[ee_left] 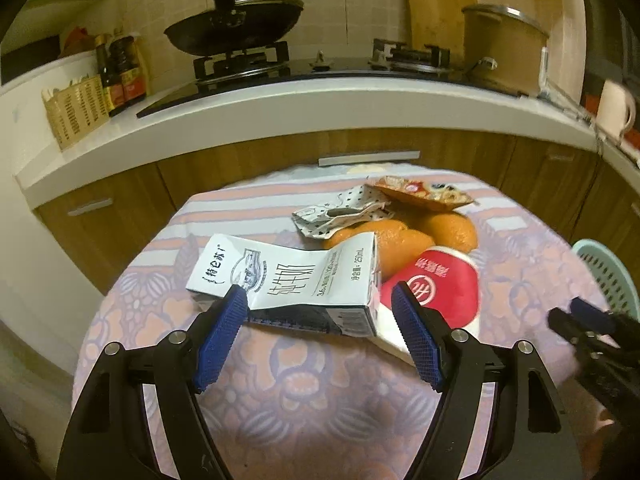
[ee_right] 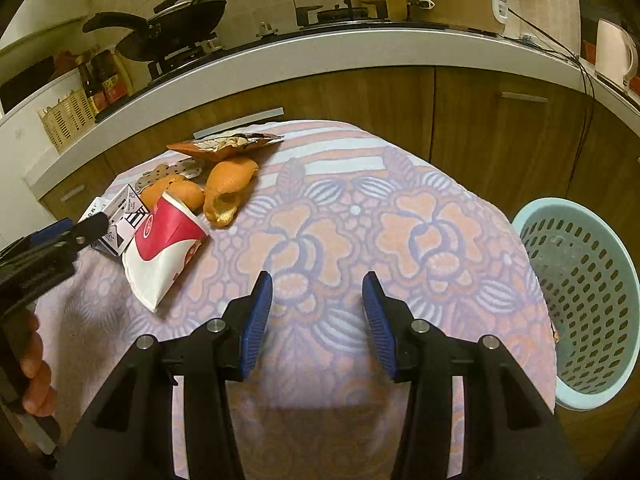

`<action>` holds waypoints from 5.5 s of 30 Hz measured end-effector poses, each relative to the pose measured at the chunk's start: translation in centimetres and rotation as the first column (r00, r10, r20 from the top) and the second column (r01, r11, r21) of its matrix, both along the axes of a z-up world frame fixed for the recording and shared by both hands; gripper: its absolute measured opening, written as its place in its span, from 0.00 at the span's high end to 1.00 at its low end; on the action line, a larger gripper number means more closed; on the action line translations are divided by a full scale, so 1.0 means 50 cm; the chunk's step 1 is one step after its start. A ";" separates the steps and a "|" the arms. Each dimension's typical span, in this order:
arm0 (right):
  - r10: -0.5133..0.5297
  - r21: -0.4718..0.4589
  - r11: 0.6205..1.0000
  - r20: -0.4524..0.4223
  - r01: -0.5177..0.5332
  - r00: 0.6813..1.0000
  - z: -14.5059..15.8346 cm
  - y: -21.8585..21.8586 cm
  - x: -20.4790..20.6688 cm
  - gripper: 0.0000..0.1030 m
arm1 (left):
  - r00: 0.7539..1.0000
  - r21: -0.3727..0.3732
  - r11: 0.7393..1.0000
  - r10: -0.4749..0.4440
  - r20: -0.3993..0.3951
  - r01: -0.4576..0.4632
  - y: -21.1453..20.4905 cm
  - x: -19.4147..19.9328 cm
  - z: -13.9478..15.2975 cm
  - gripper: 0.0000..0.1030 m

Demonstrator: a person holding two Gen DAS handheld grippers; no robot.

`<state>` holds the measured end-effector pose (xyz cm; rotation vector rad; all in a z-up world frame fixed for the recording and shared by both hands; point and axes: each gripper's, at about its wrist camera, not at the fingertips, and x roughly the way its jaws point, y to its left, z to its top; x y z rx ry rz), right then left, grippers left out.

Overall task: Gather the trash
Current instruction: 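Move both open tools back over the table toward the milk carton and cup, then grasp the white milk carton with the left tool while the right tool grasps the red-white cup, then carry the carton with the left tool while the right tool carries the cup over the basket, then open both tools to drop the carton and cup into the basket, then move both open tools back toward the orange peels on the table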

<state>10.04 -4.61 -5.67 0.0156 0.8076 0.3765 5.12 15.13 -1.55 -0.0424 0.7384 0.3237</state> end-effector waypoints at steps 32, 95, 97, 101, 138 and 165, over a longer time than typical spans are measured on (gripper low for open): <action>0.177 -0.007 0.984 0.049 -0.177 0.983 0.069 0.084 -0.046 0.43 | 0.986 -0.275 0.947 0.156 -0.055 -0.165 0.166 -0.068 -0.031 0.17; -0.012 0.023 1.000 0.213 0.007 0.977 0.176 0.014 -0.062 0.62 | 0.948 -0.258 0.956 -0.056 0.312 0.141 0.042 -0.126 0.090 0.45; -0.044 0.028 0.999 0.223 0.038 0.974 0.186 -0.027 -0.060 0.62 | 0.942 -0.257 0.949 -0.095 0.321 0.183 0.009 -0.119 0.103 0.45; -0.108 0.042 0.994 0.237 0.101 0.965 0.204 -0.114 -0.057 0.62 | 0.926 -0.242 0.933 -0.178 0.332 0.266 -0.068 -0.091 0.128 0.45; -0.387 -0.011 0.922 -0.069 0.388 0.919 -0.011 -0.543 0.053 0.57 | 0.718 -0.387 0.650 -0.694 0.048 0.654 -0.623 0.215 -0.057 0.40; -0.191 0.037 0.981 0.068 0.189 0.979 0.112 -0.313 0.027 0.54 | 0.849 -0.335 0.781 -0.495 0.182 0.527 -0.350 0.111 0.062 0.32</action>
